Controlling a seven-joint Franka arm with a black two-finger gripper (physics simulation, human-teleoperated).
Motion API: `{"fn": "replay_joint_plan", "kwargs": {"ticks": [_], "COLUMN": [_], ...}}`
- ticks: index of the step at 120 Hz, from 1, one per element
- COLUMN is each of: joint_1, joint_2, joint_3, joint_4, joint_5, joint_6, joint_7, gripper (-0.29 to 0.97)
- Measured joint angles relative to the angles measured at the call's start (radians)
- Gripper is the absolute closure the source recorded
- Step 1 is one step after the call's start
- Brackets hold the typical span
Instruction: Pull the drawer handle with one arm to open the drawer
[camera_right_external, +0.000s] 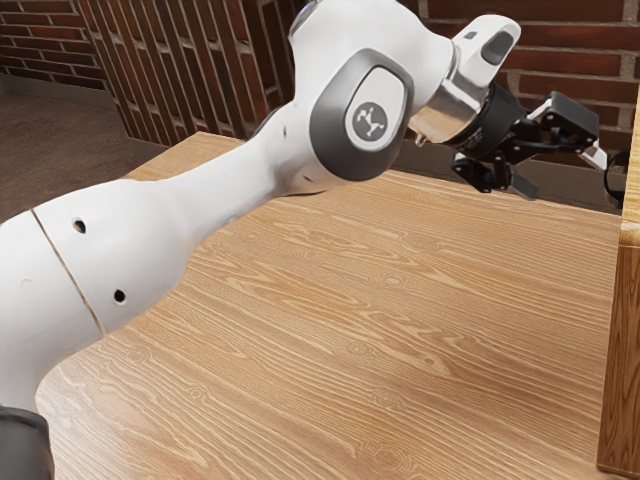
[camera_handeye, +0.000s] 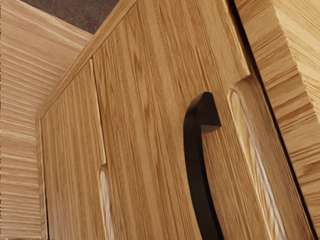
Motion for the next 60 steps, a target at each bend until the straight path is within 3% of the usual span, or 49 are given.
{"fn": "replay_joint_plan", "kwargs": {"ticks": [60], "joint_1": [-0.008], "joint_2": [0.043], "joint_3": [0.007], "joint_4": [0.011], "joint_5": [0.004], "joint_6": [0.018], "joint_7": [-0.003], "gripper": [0.00]}}
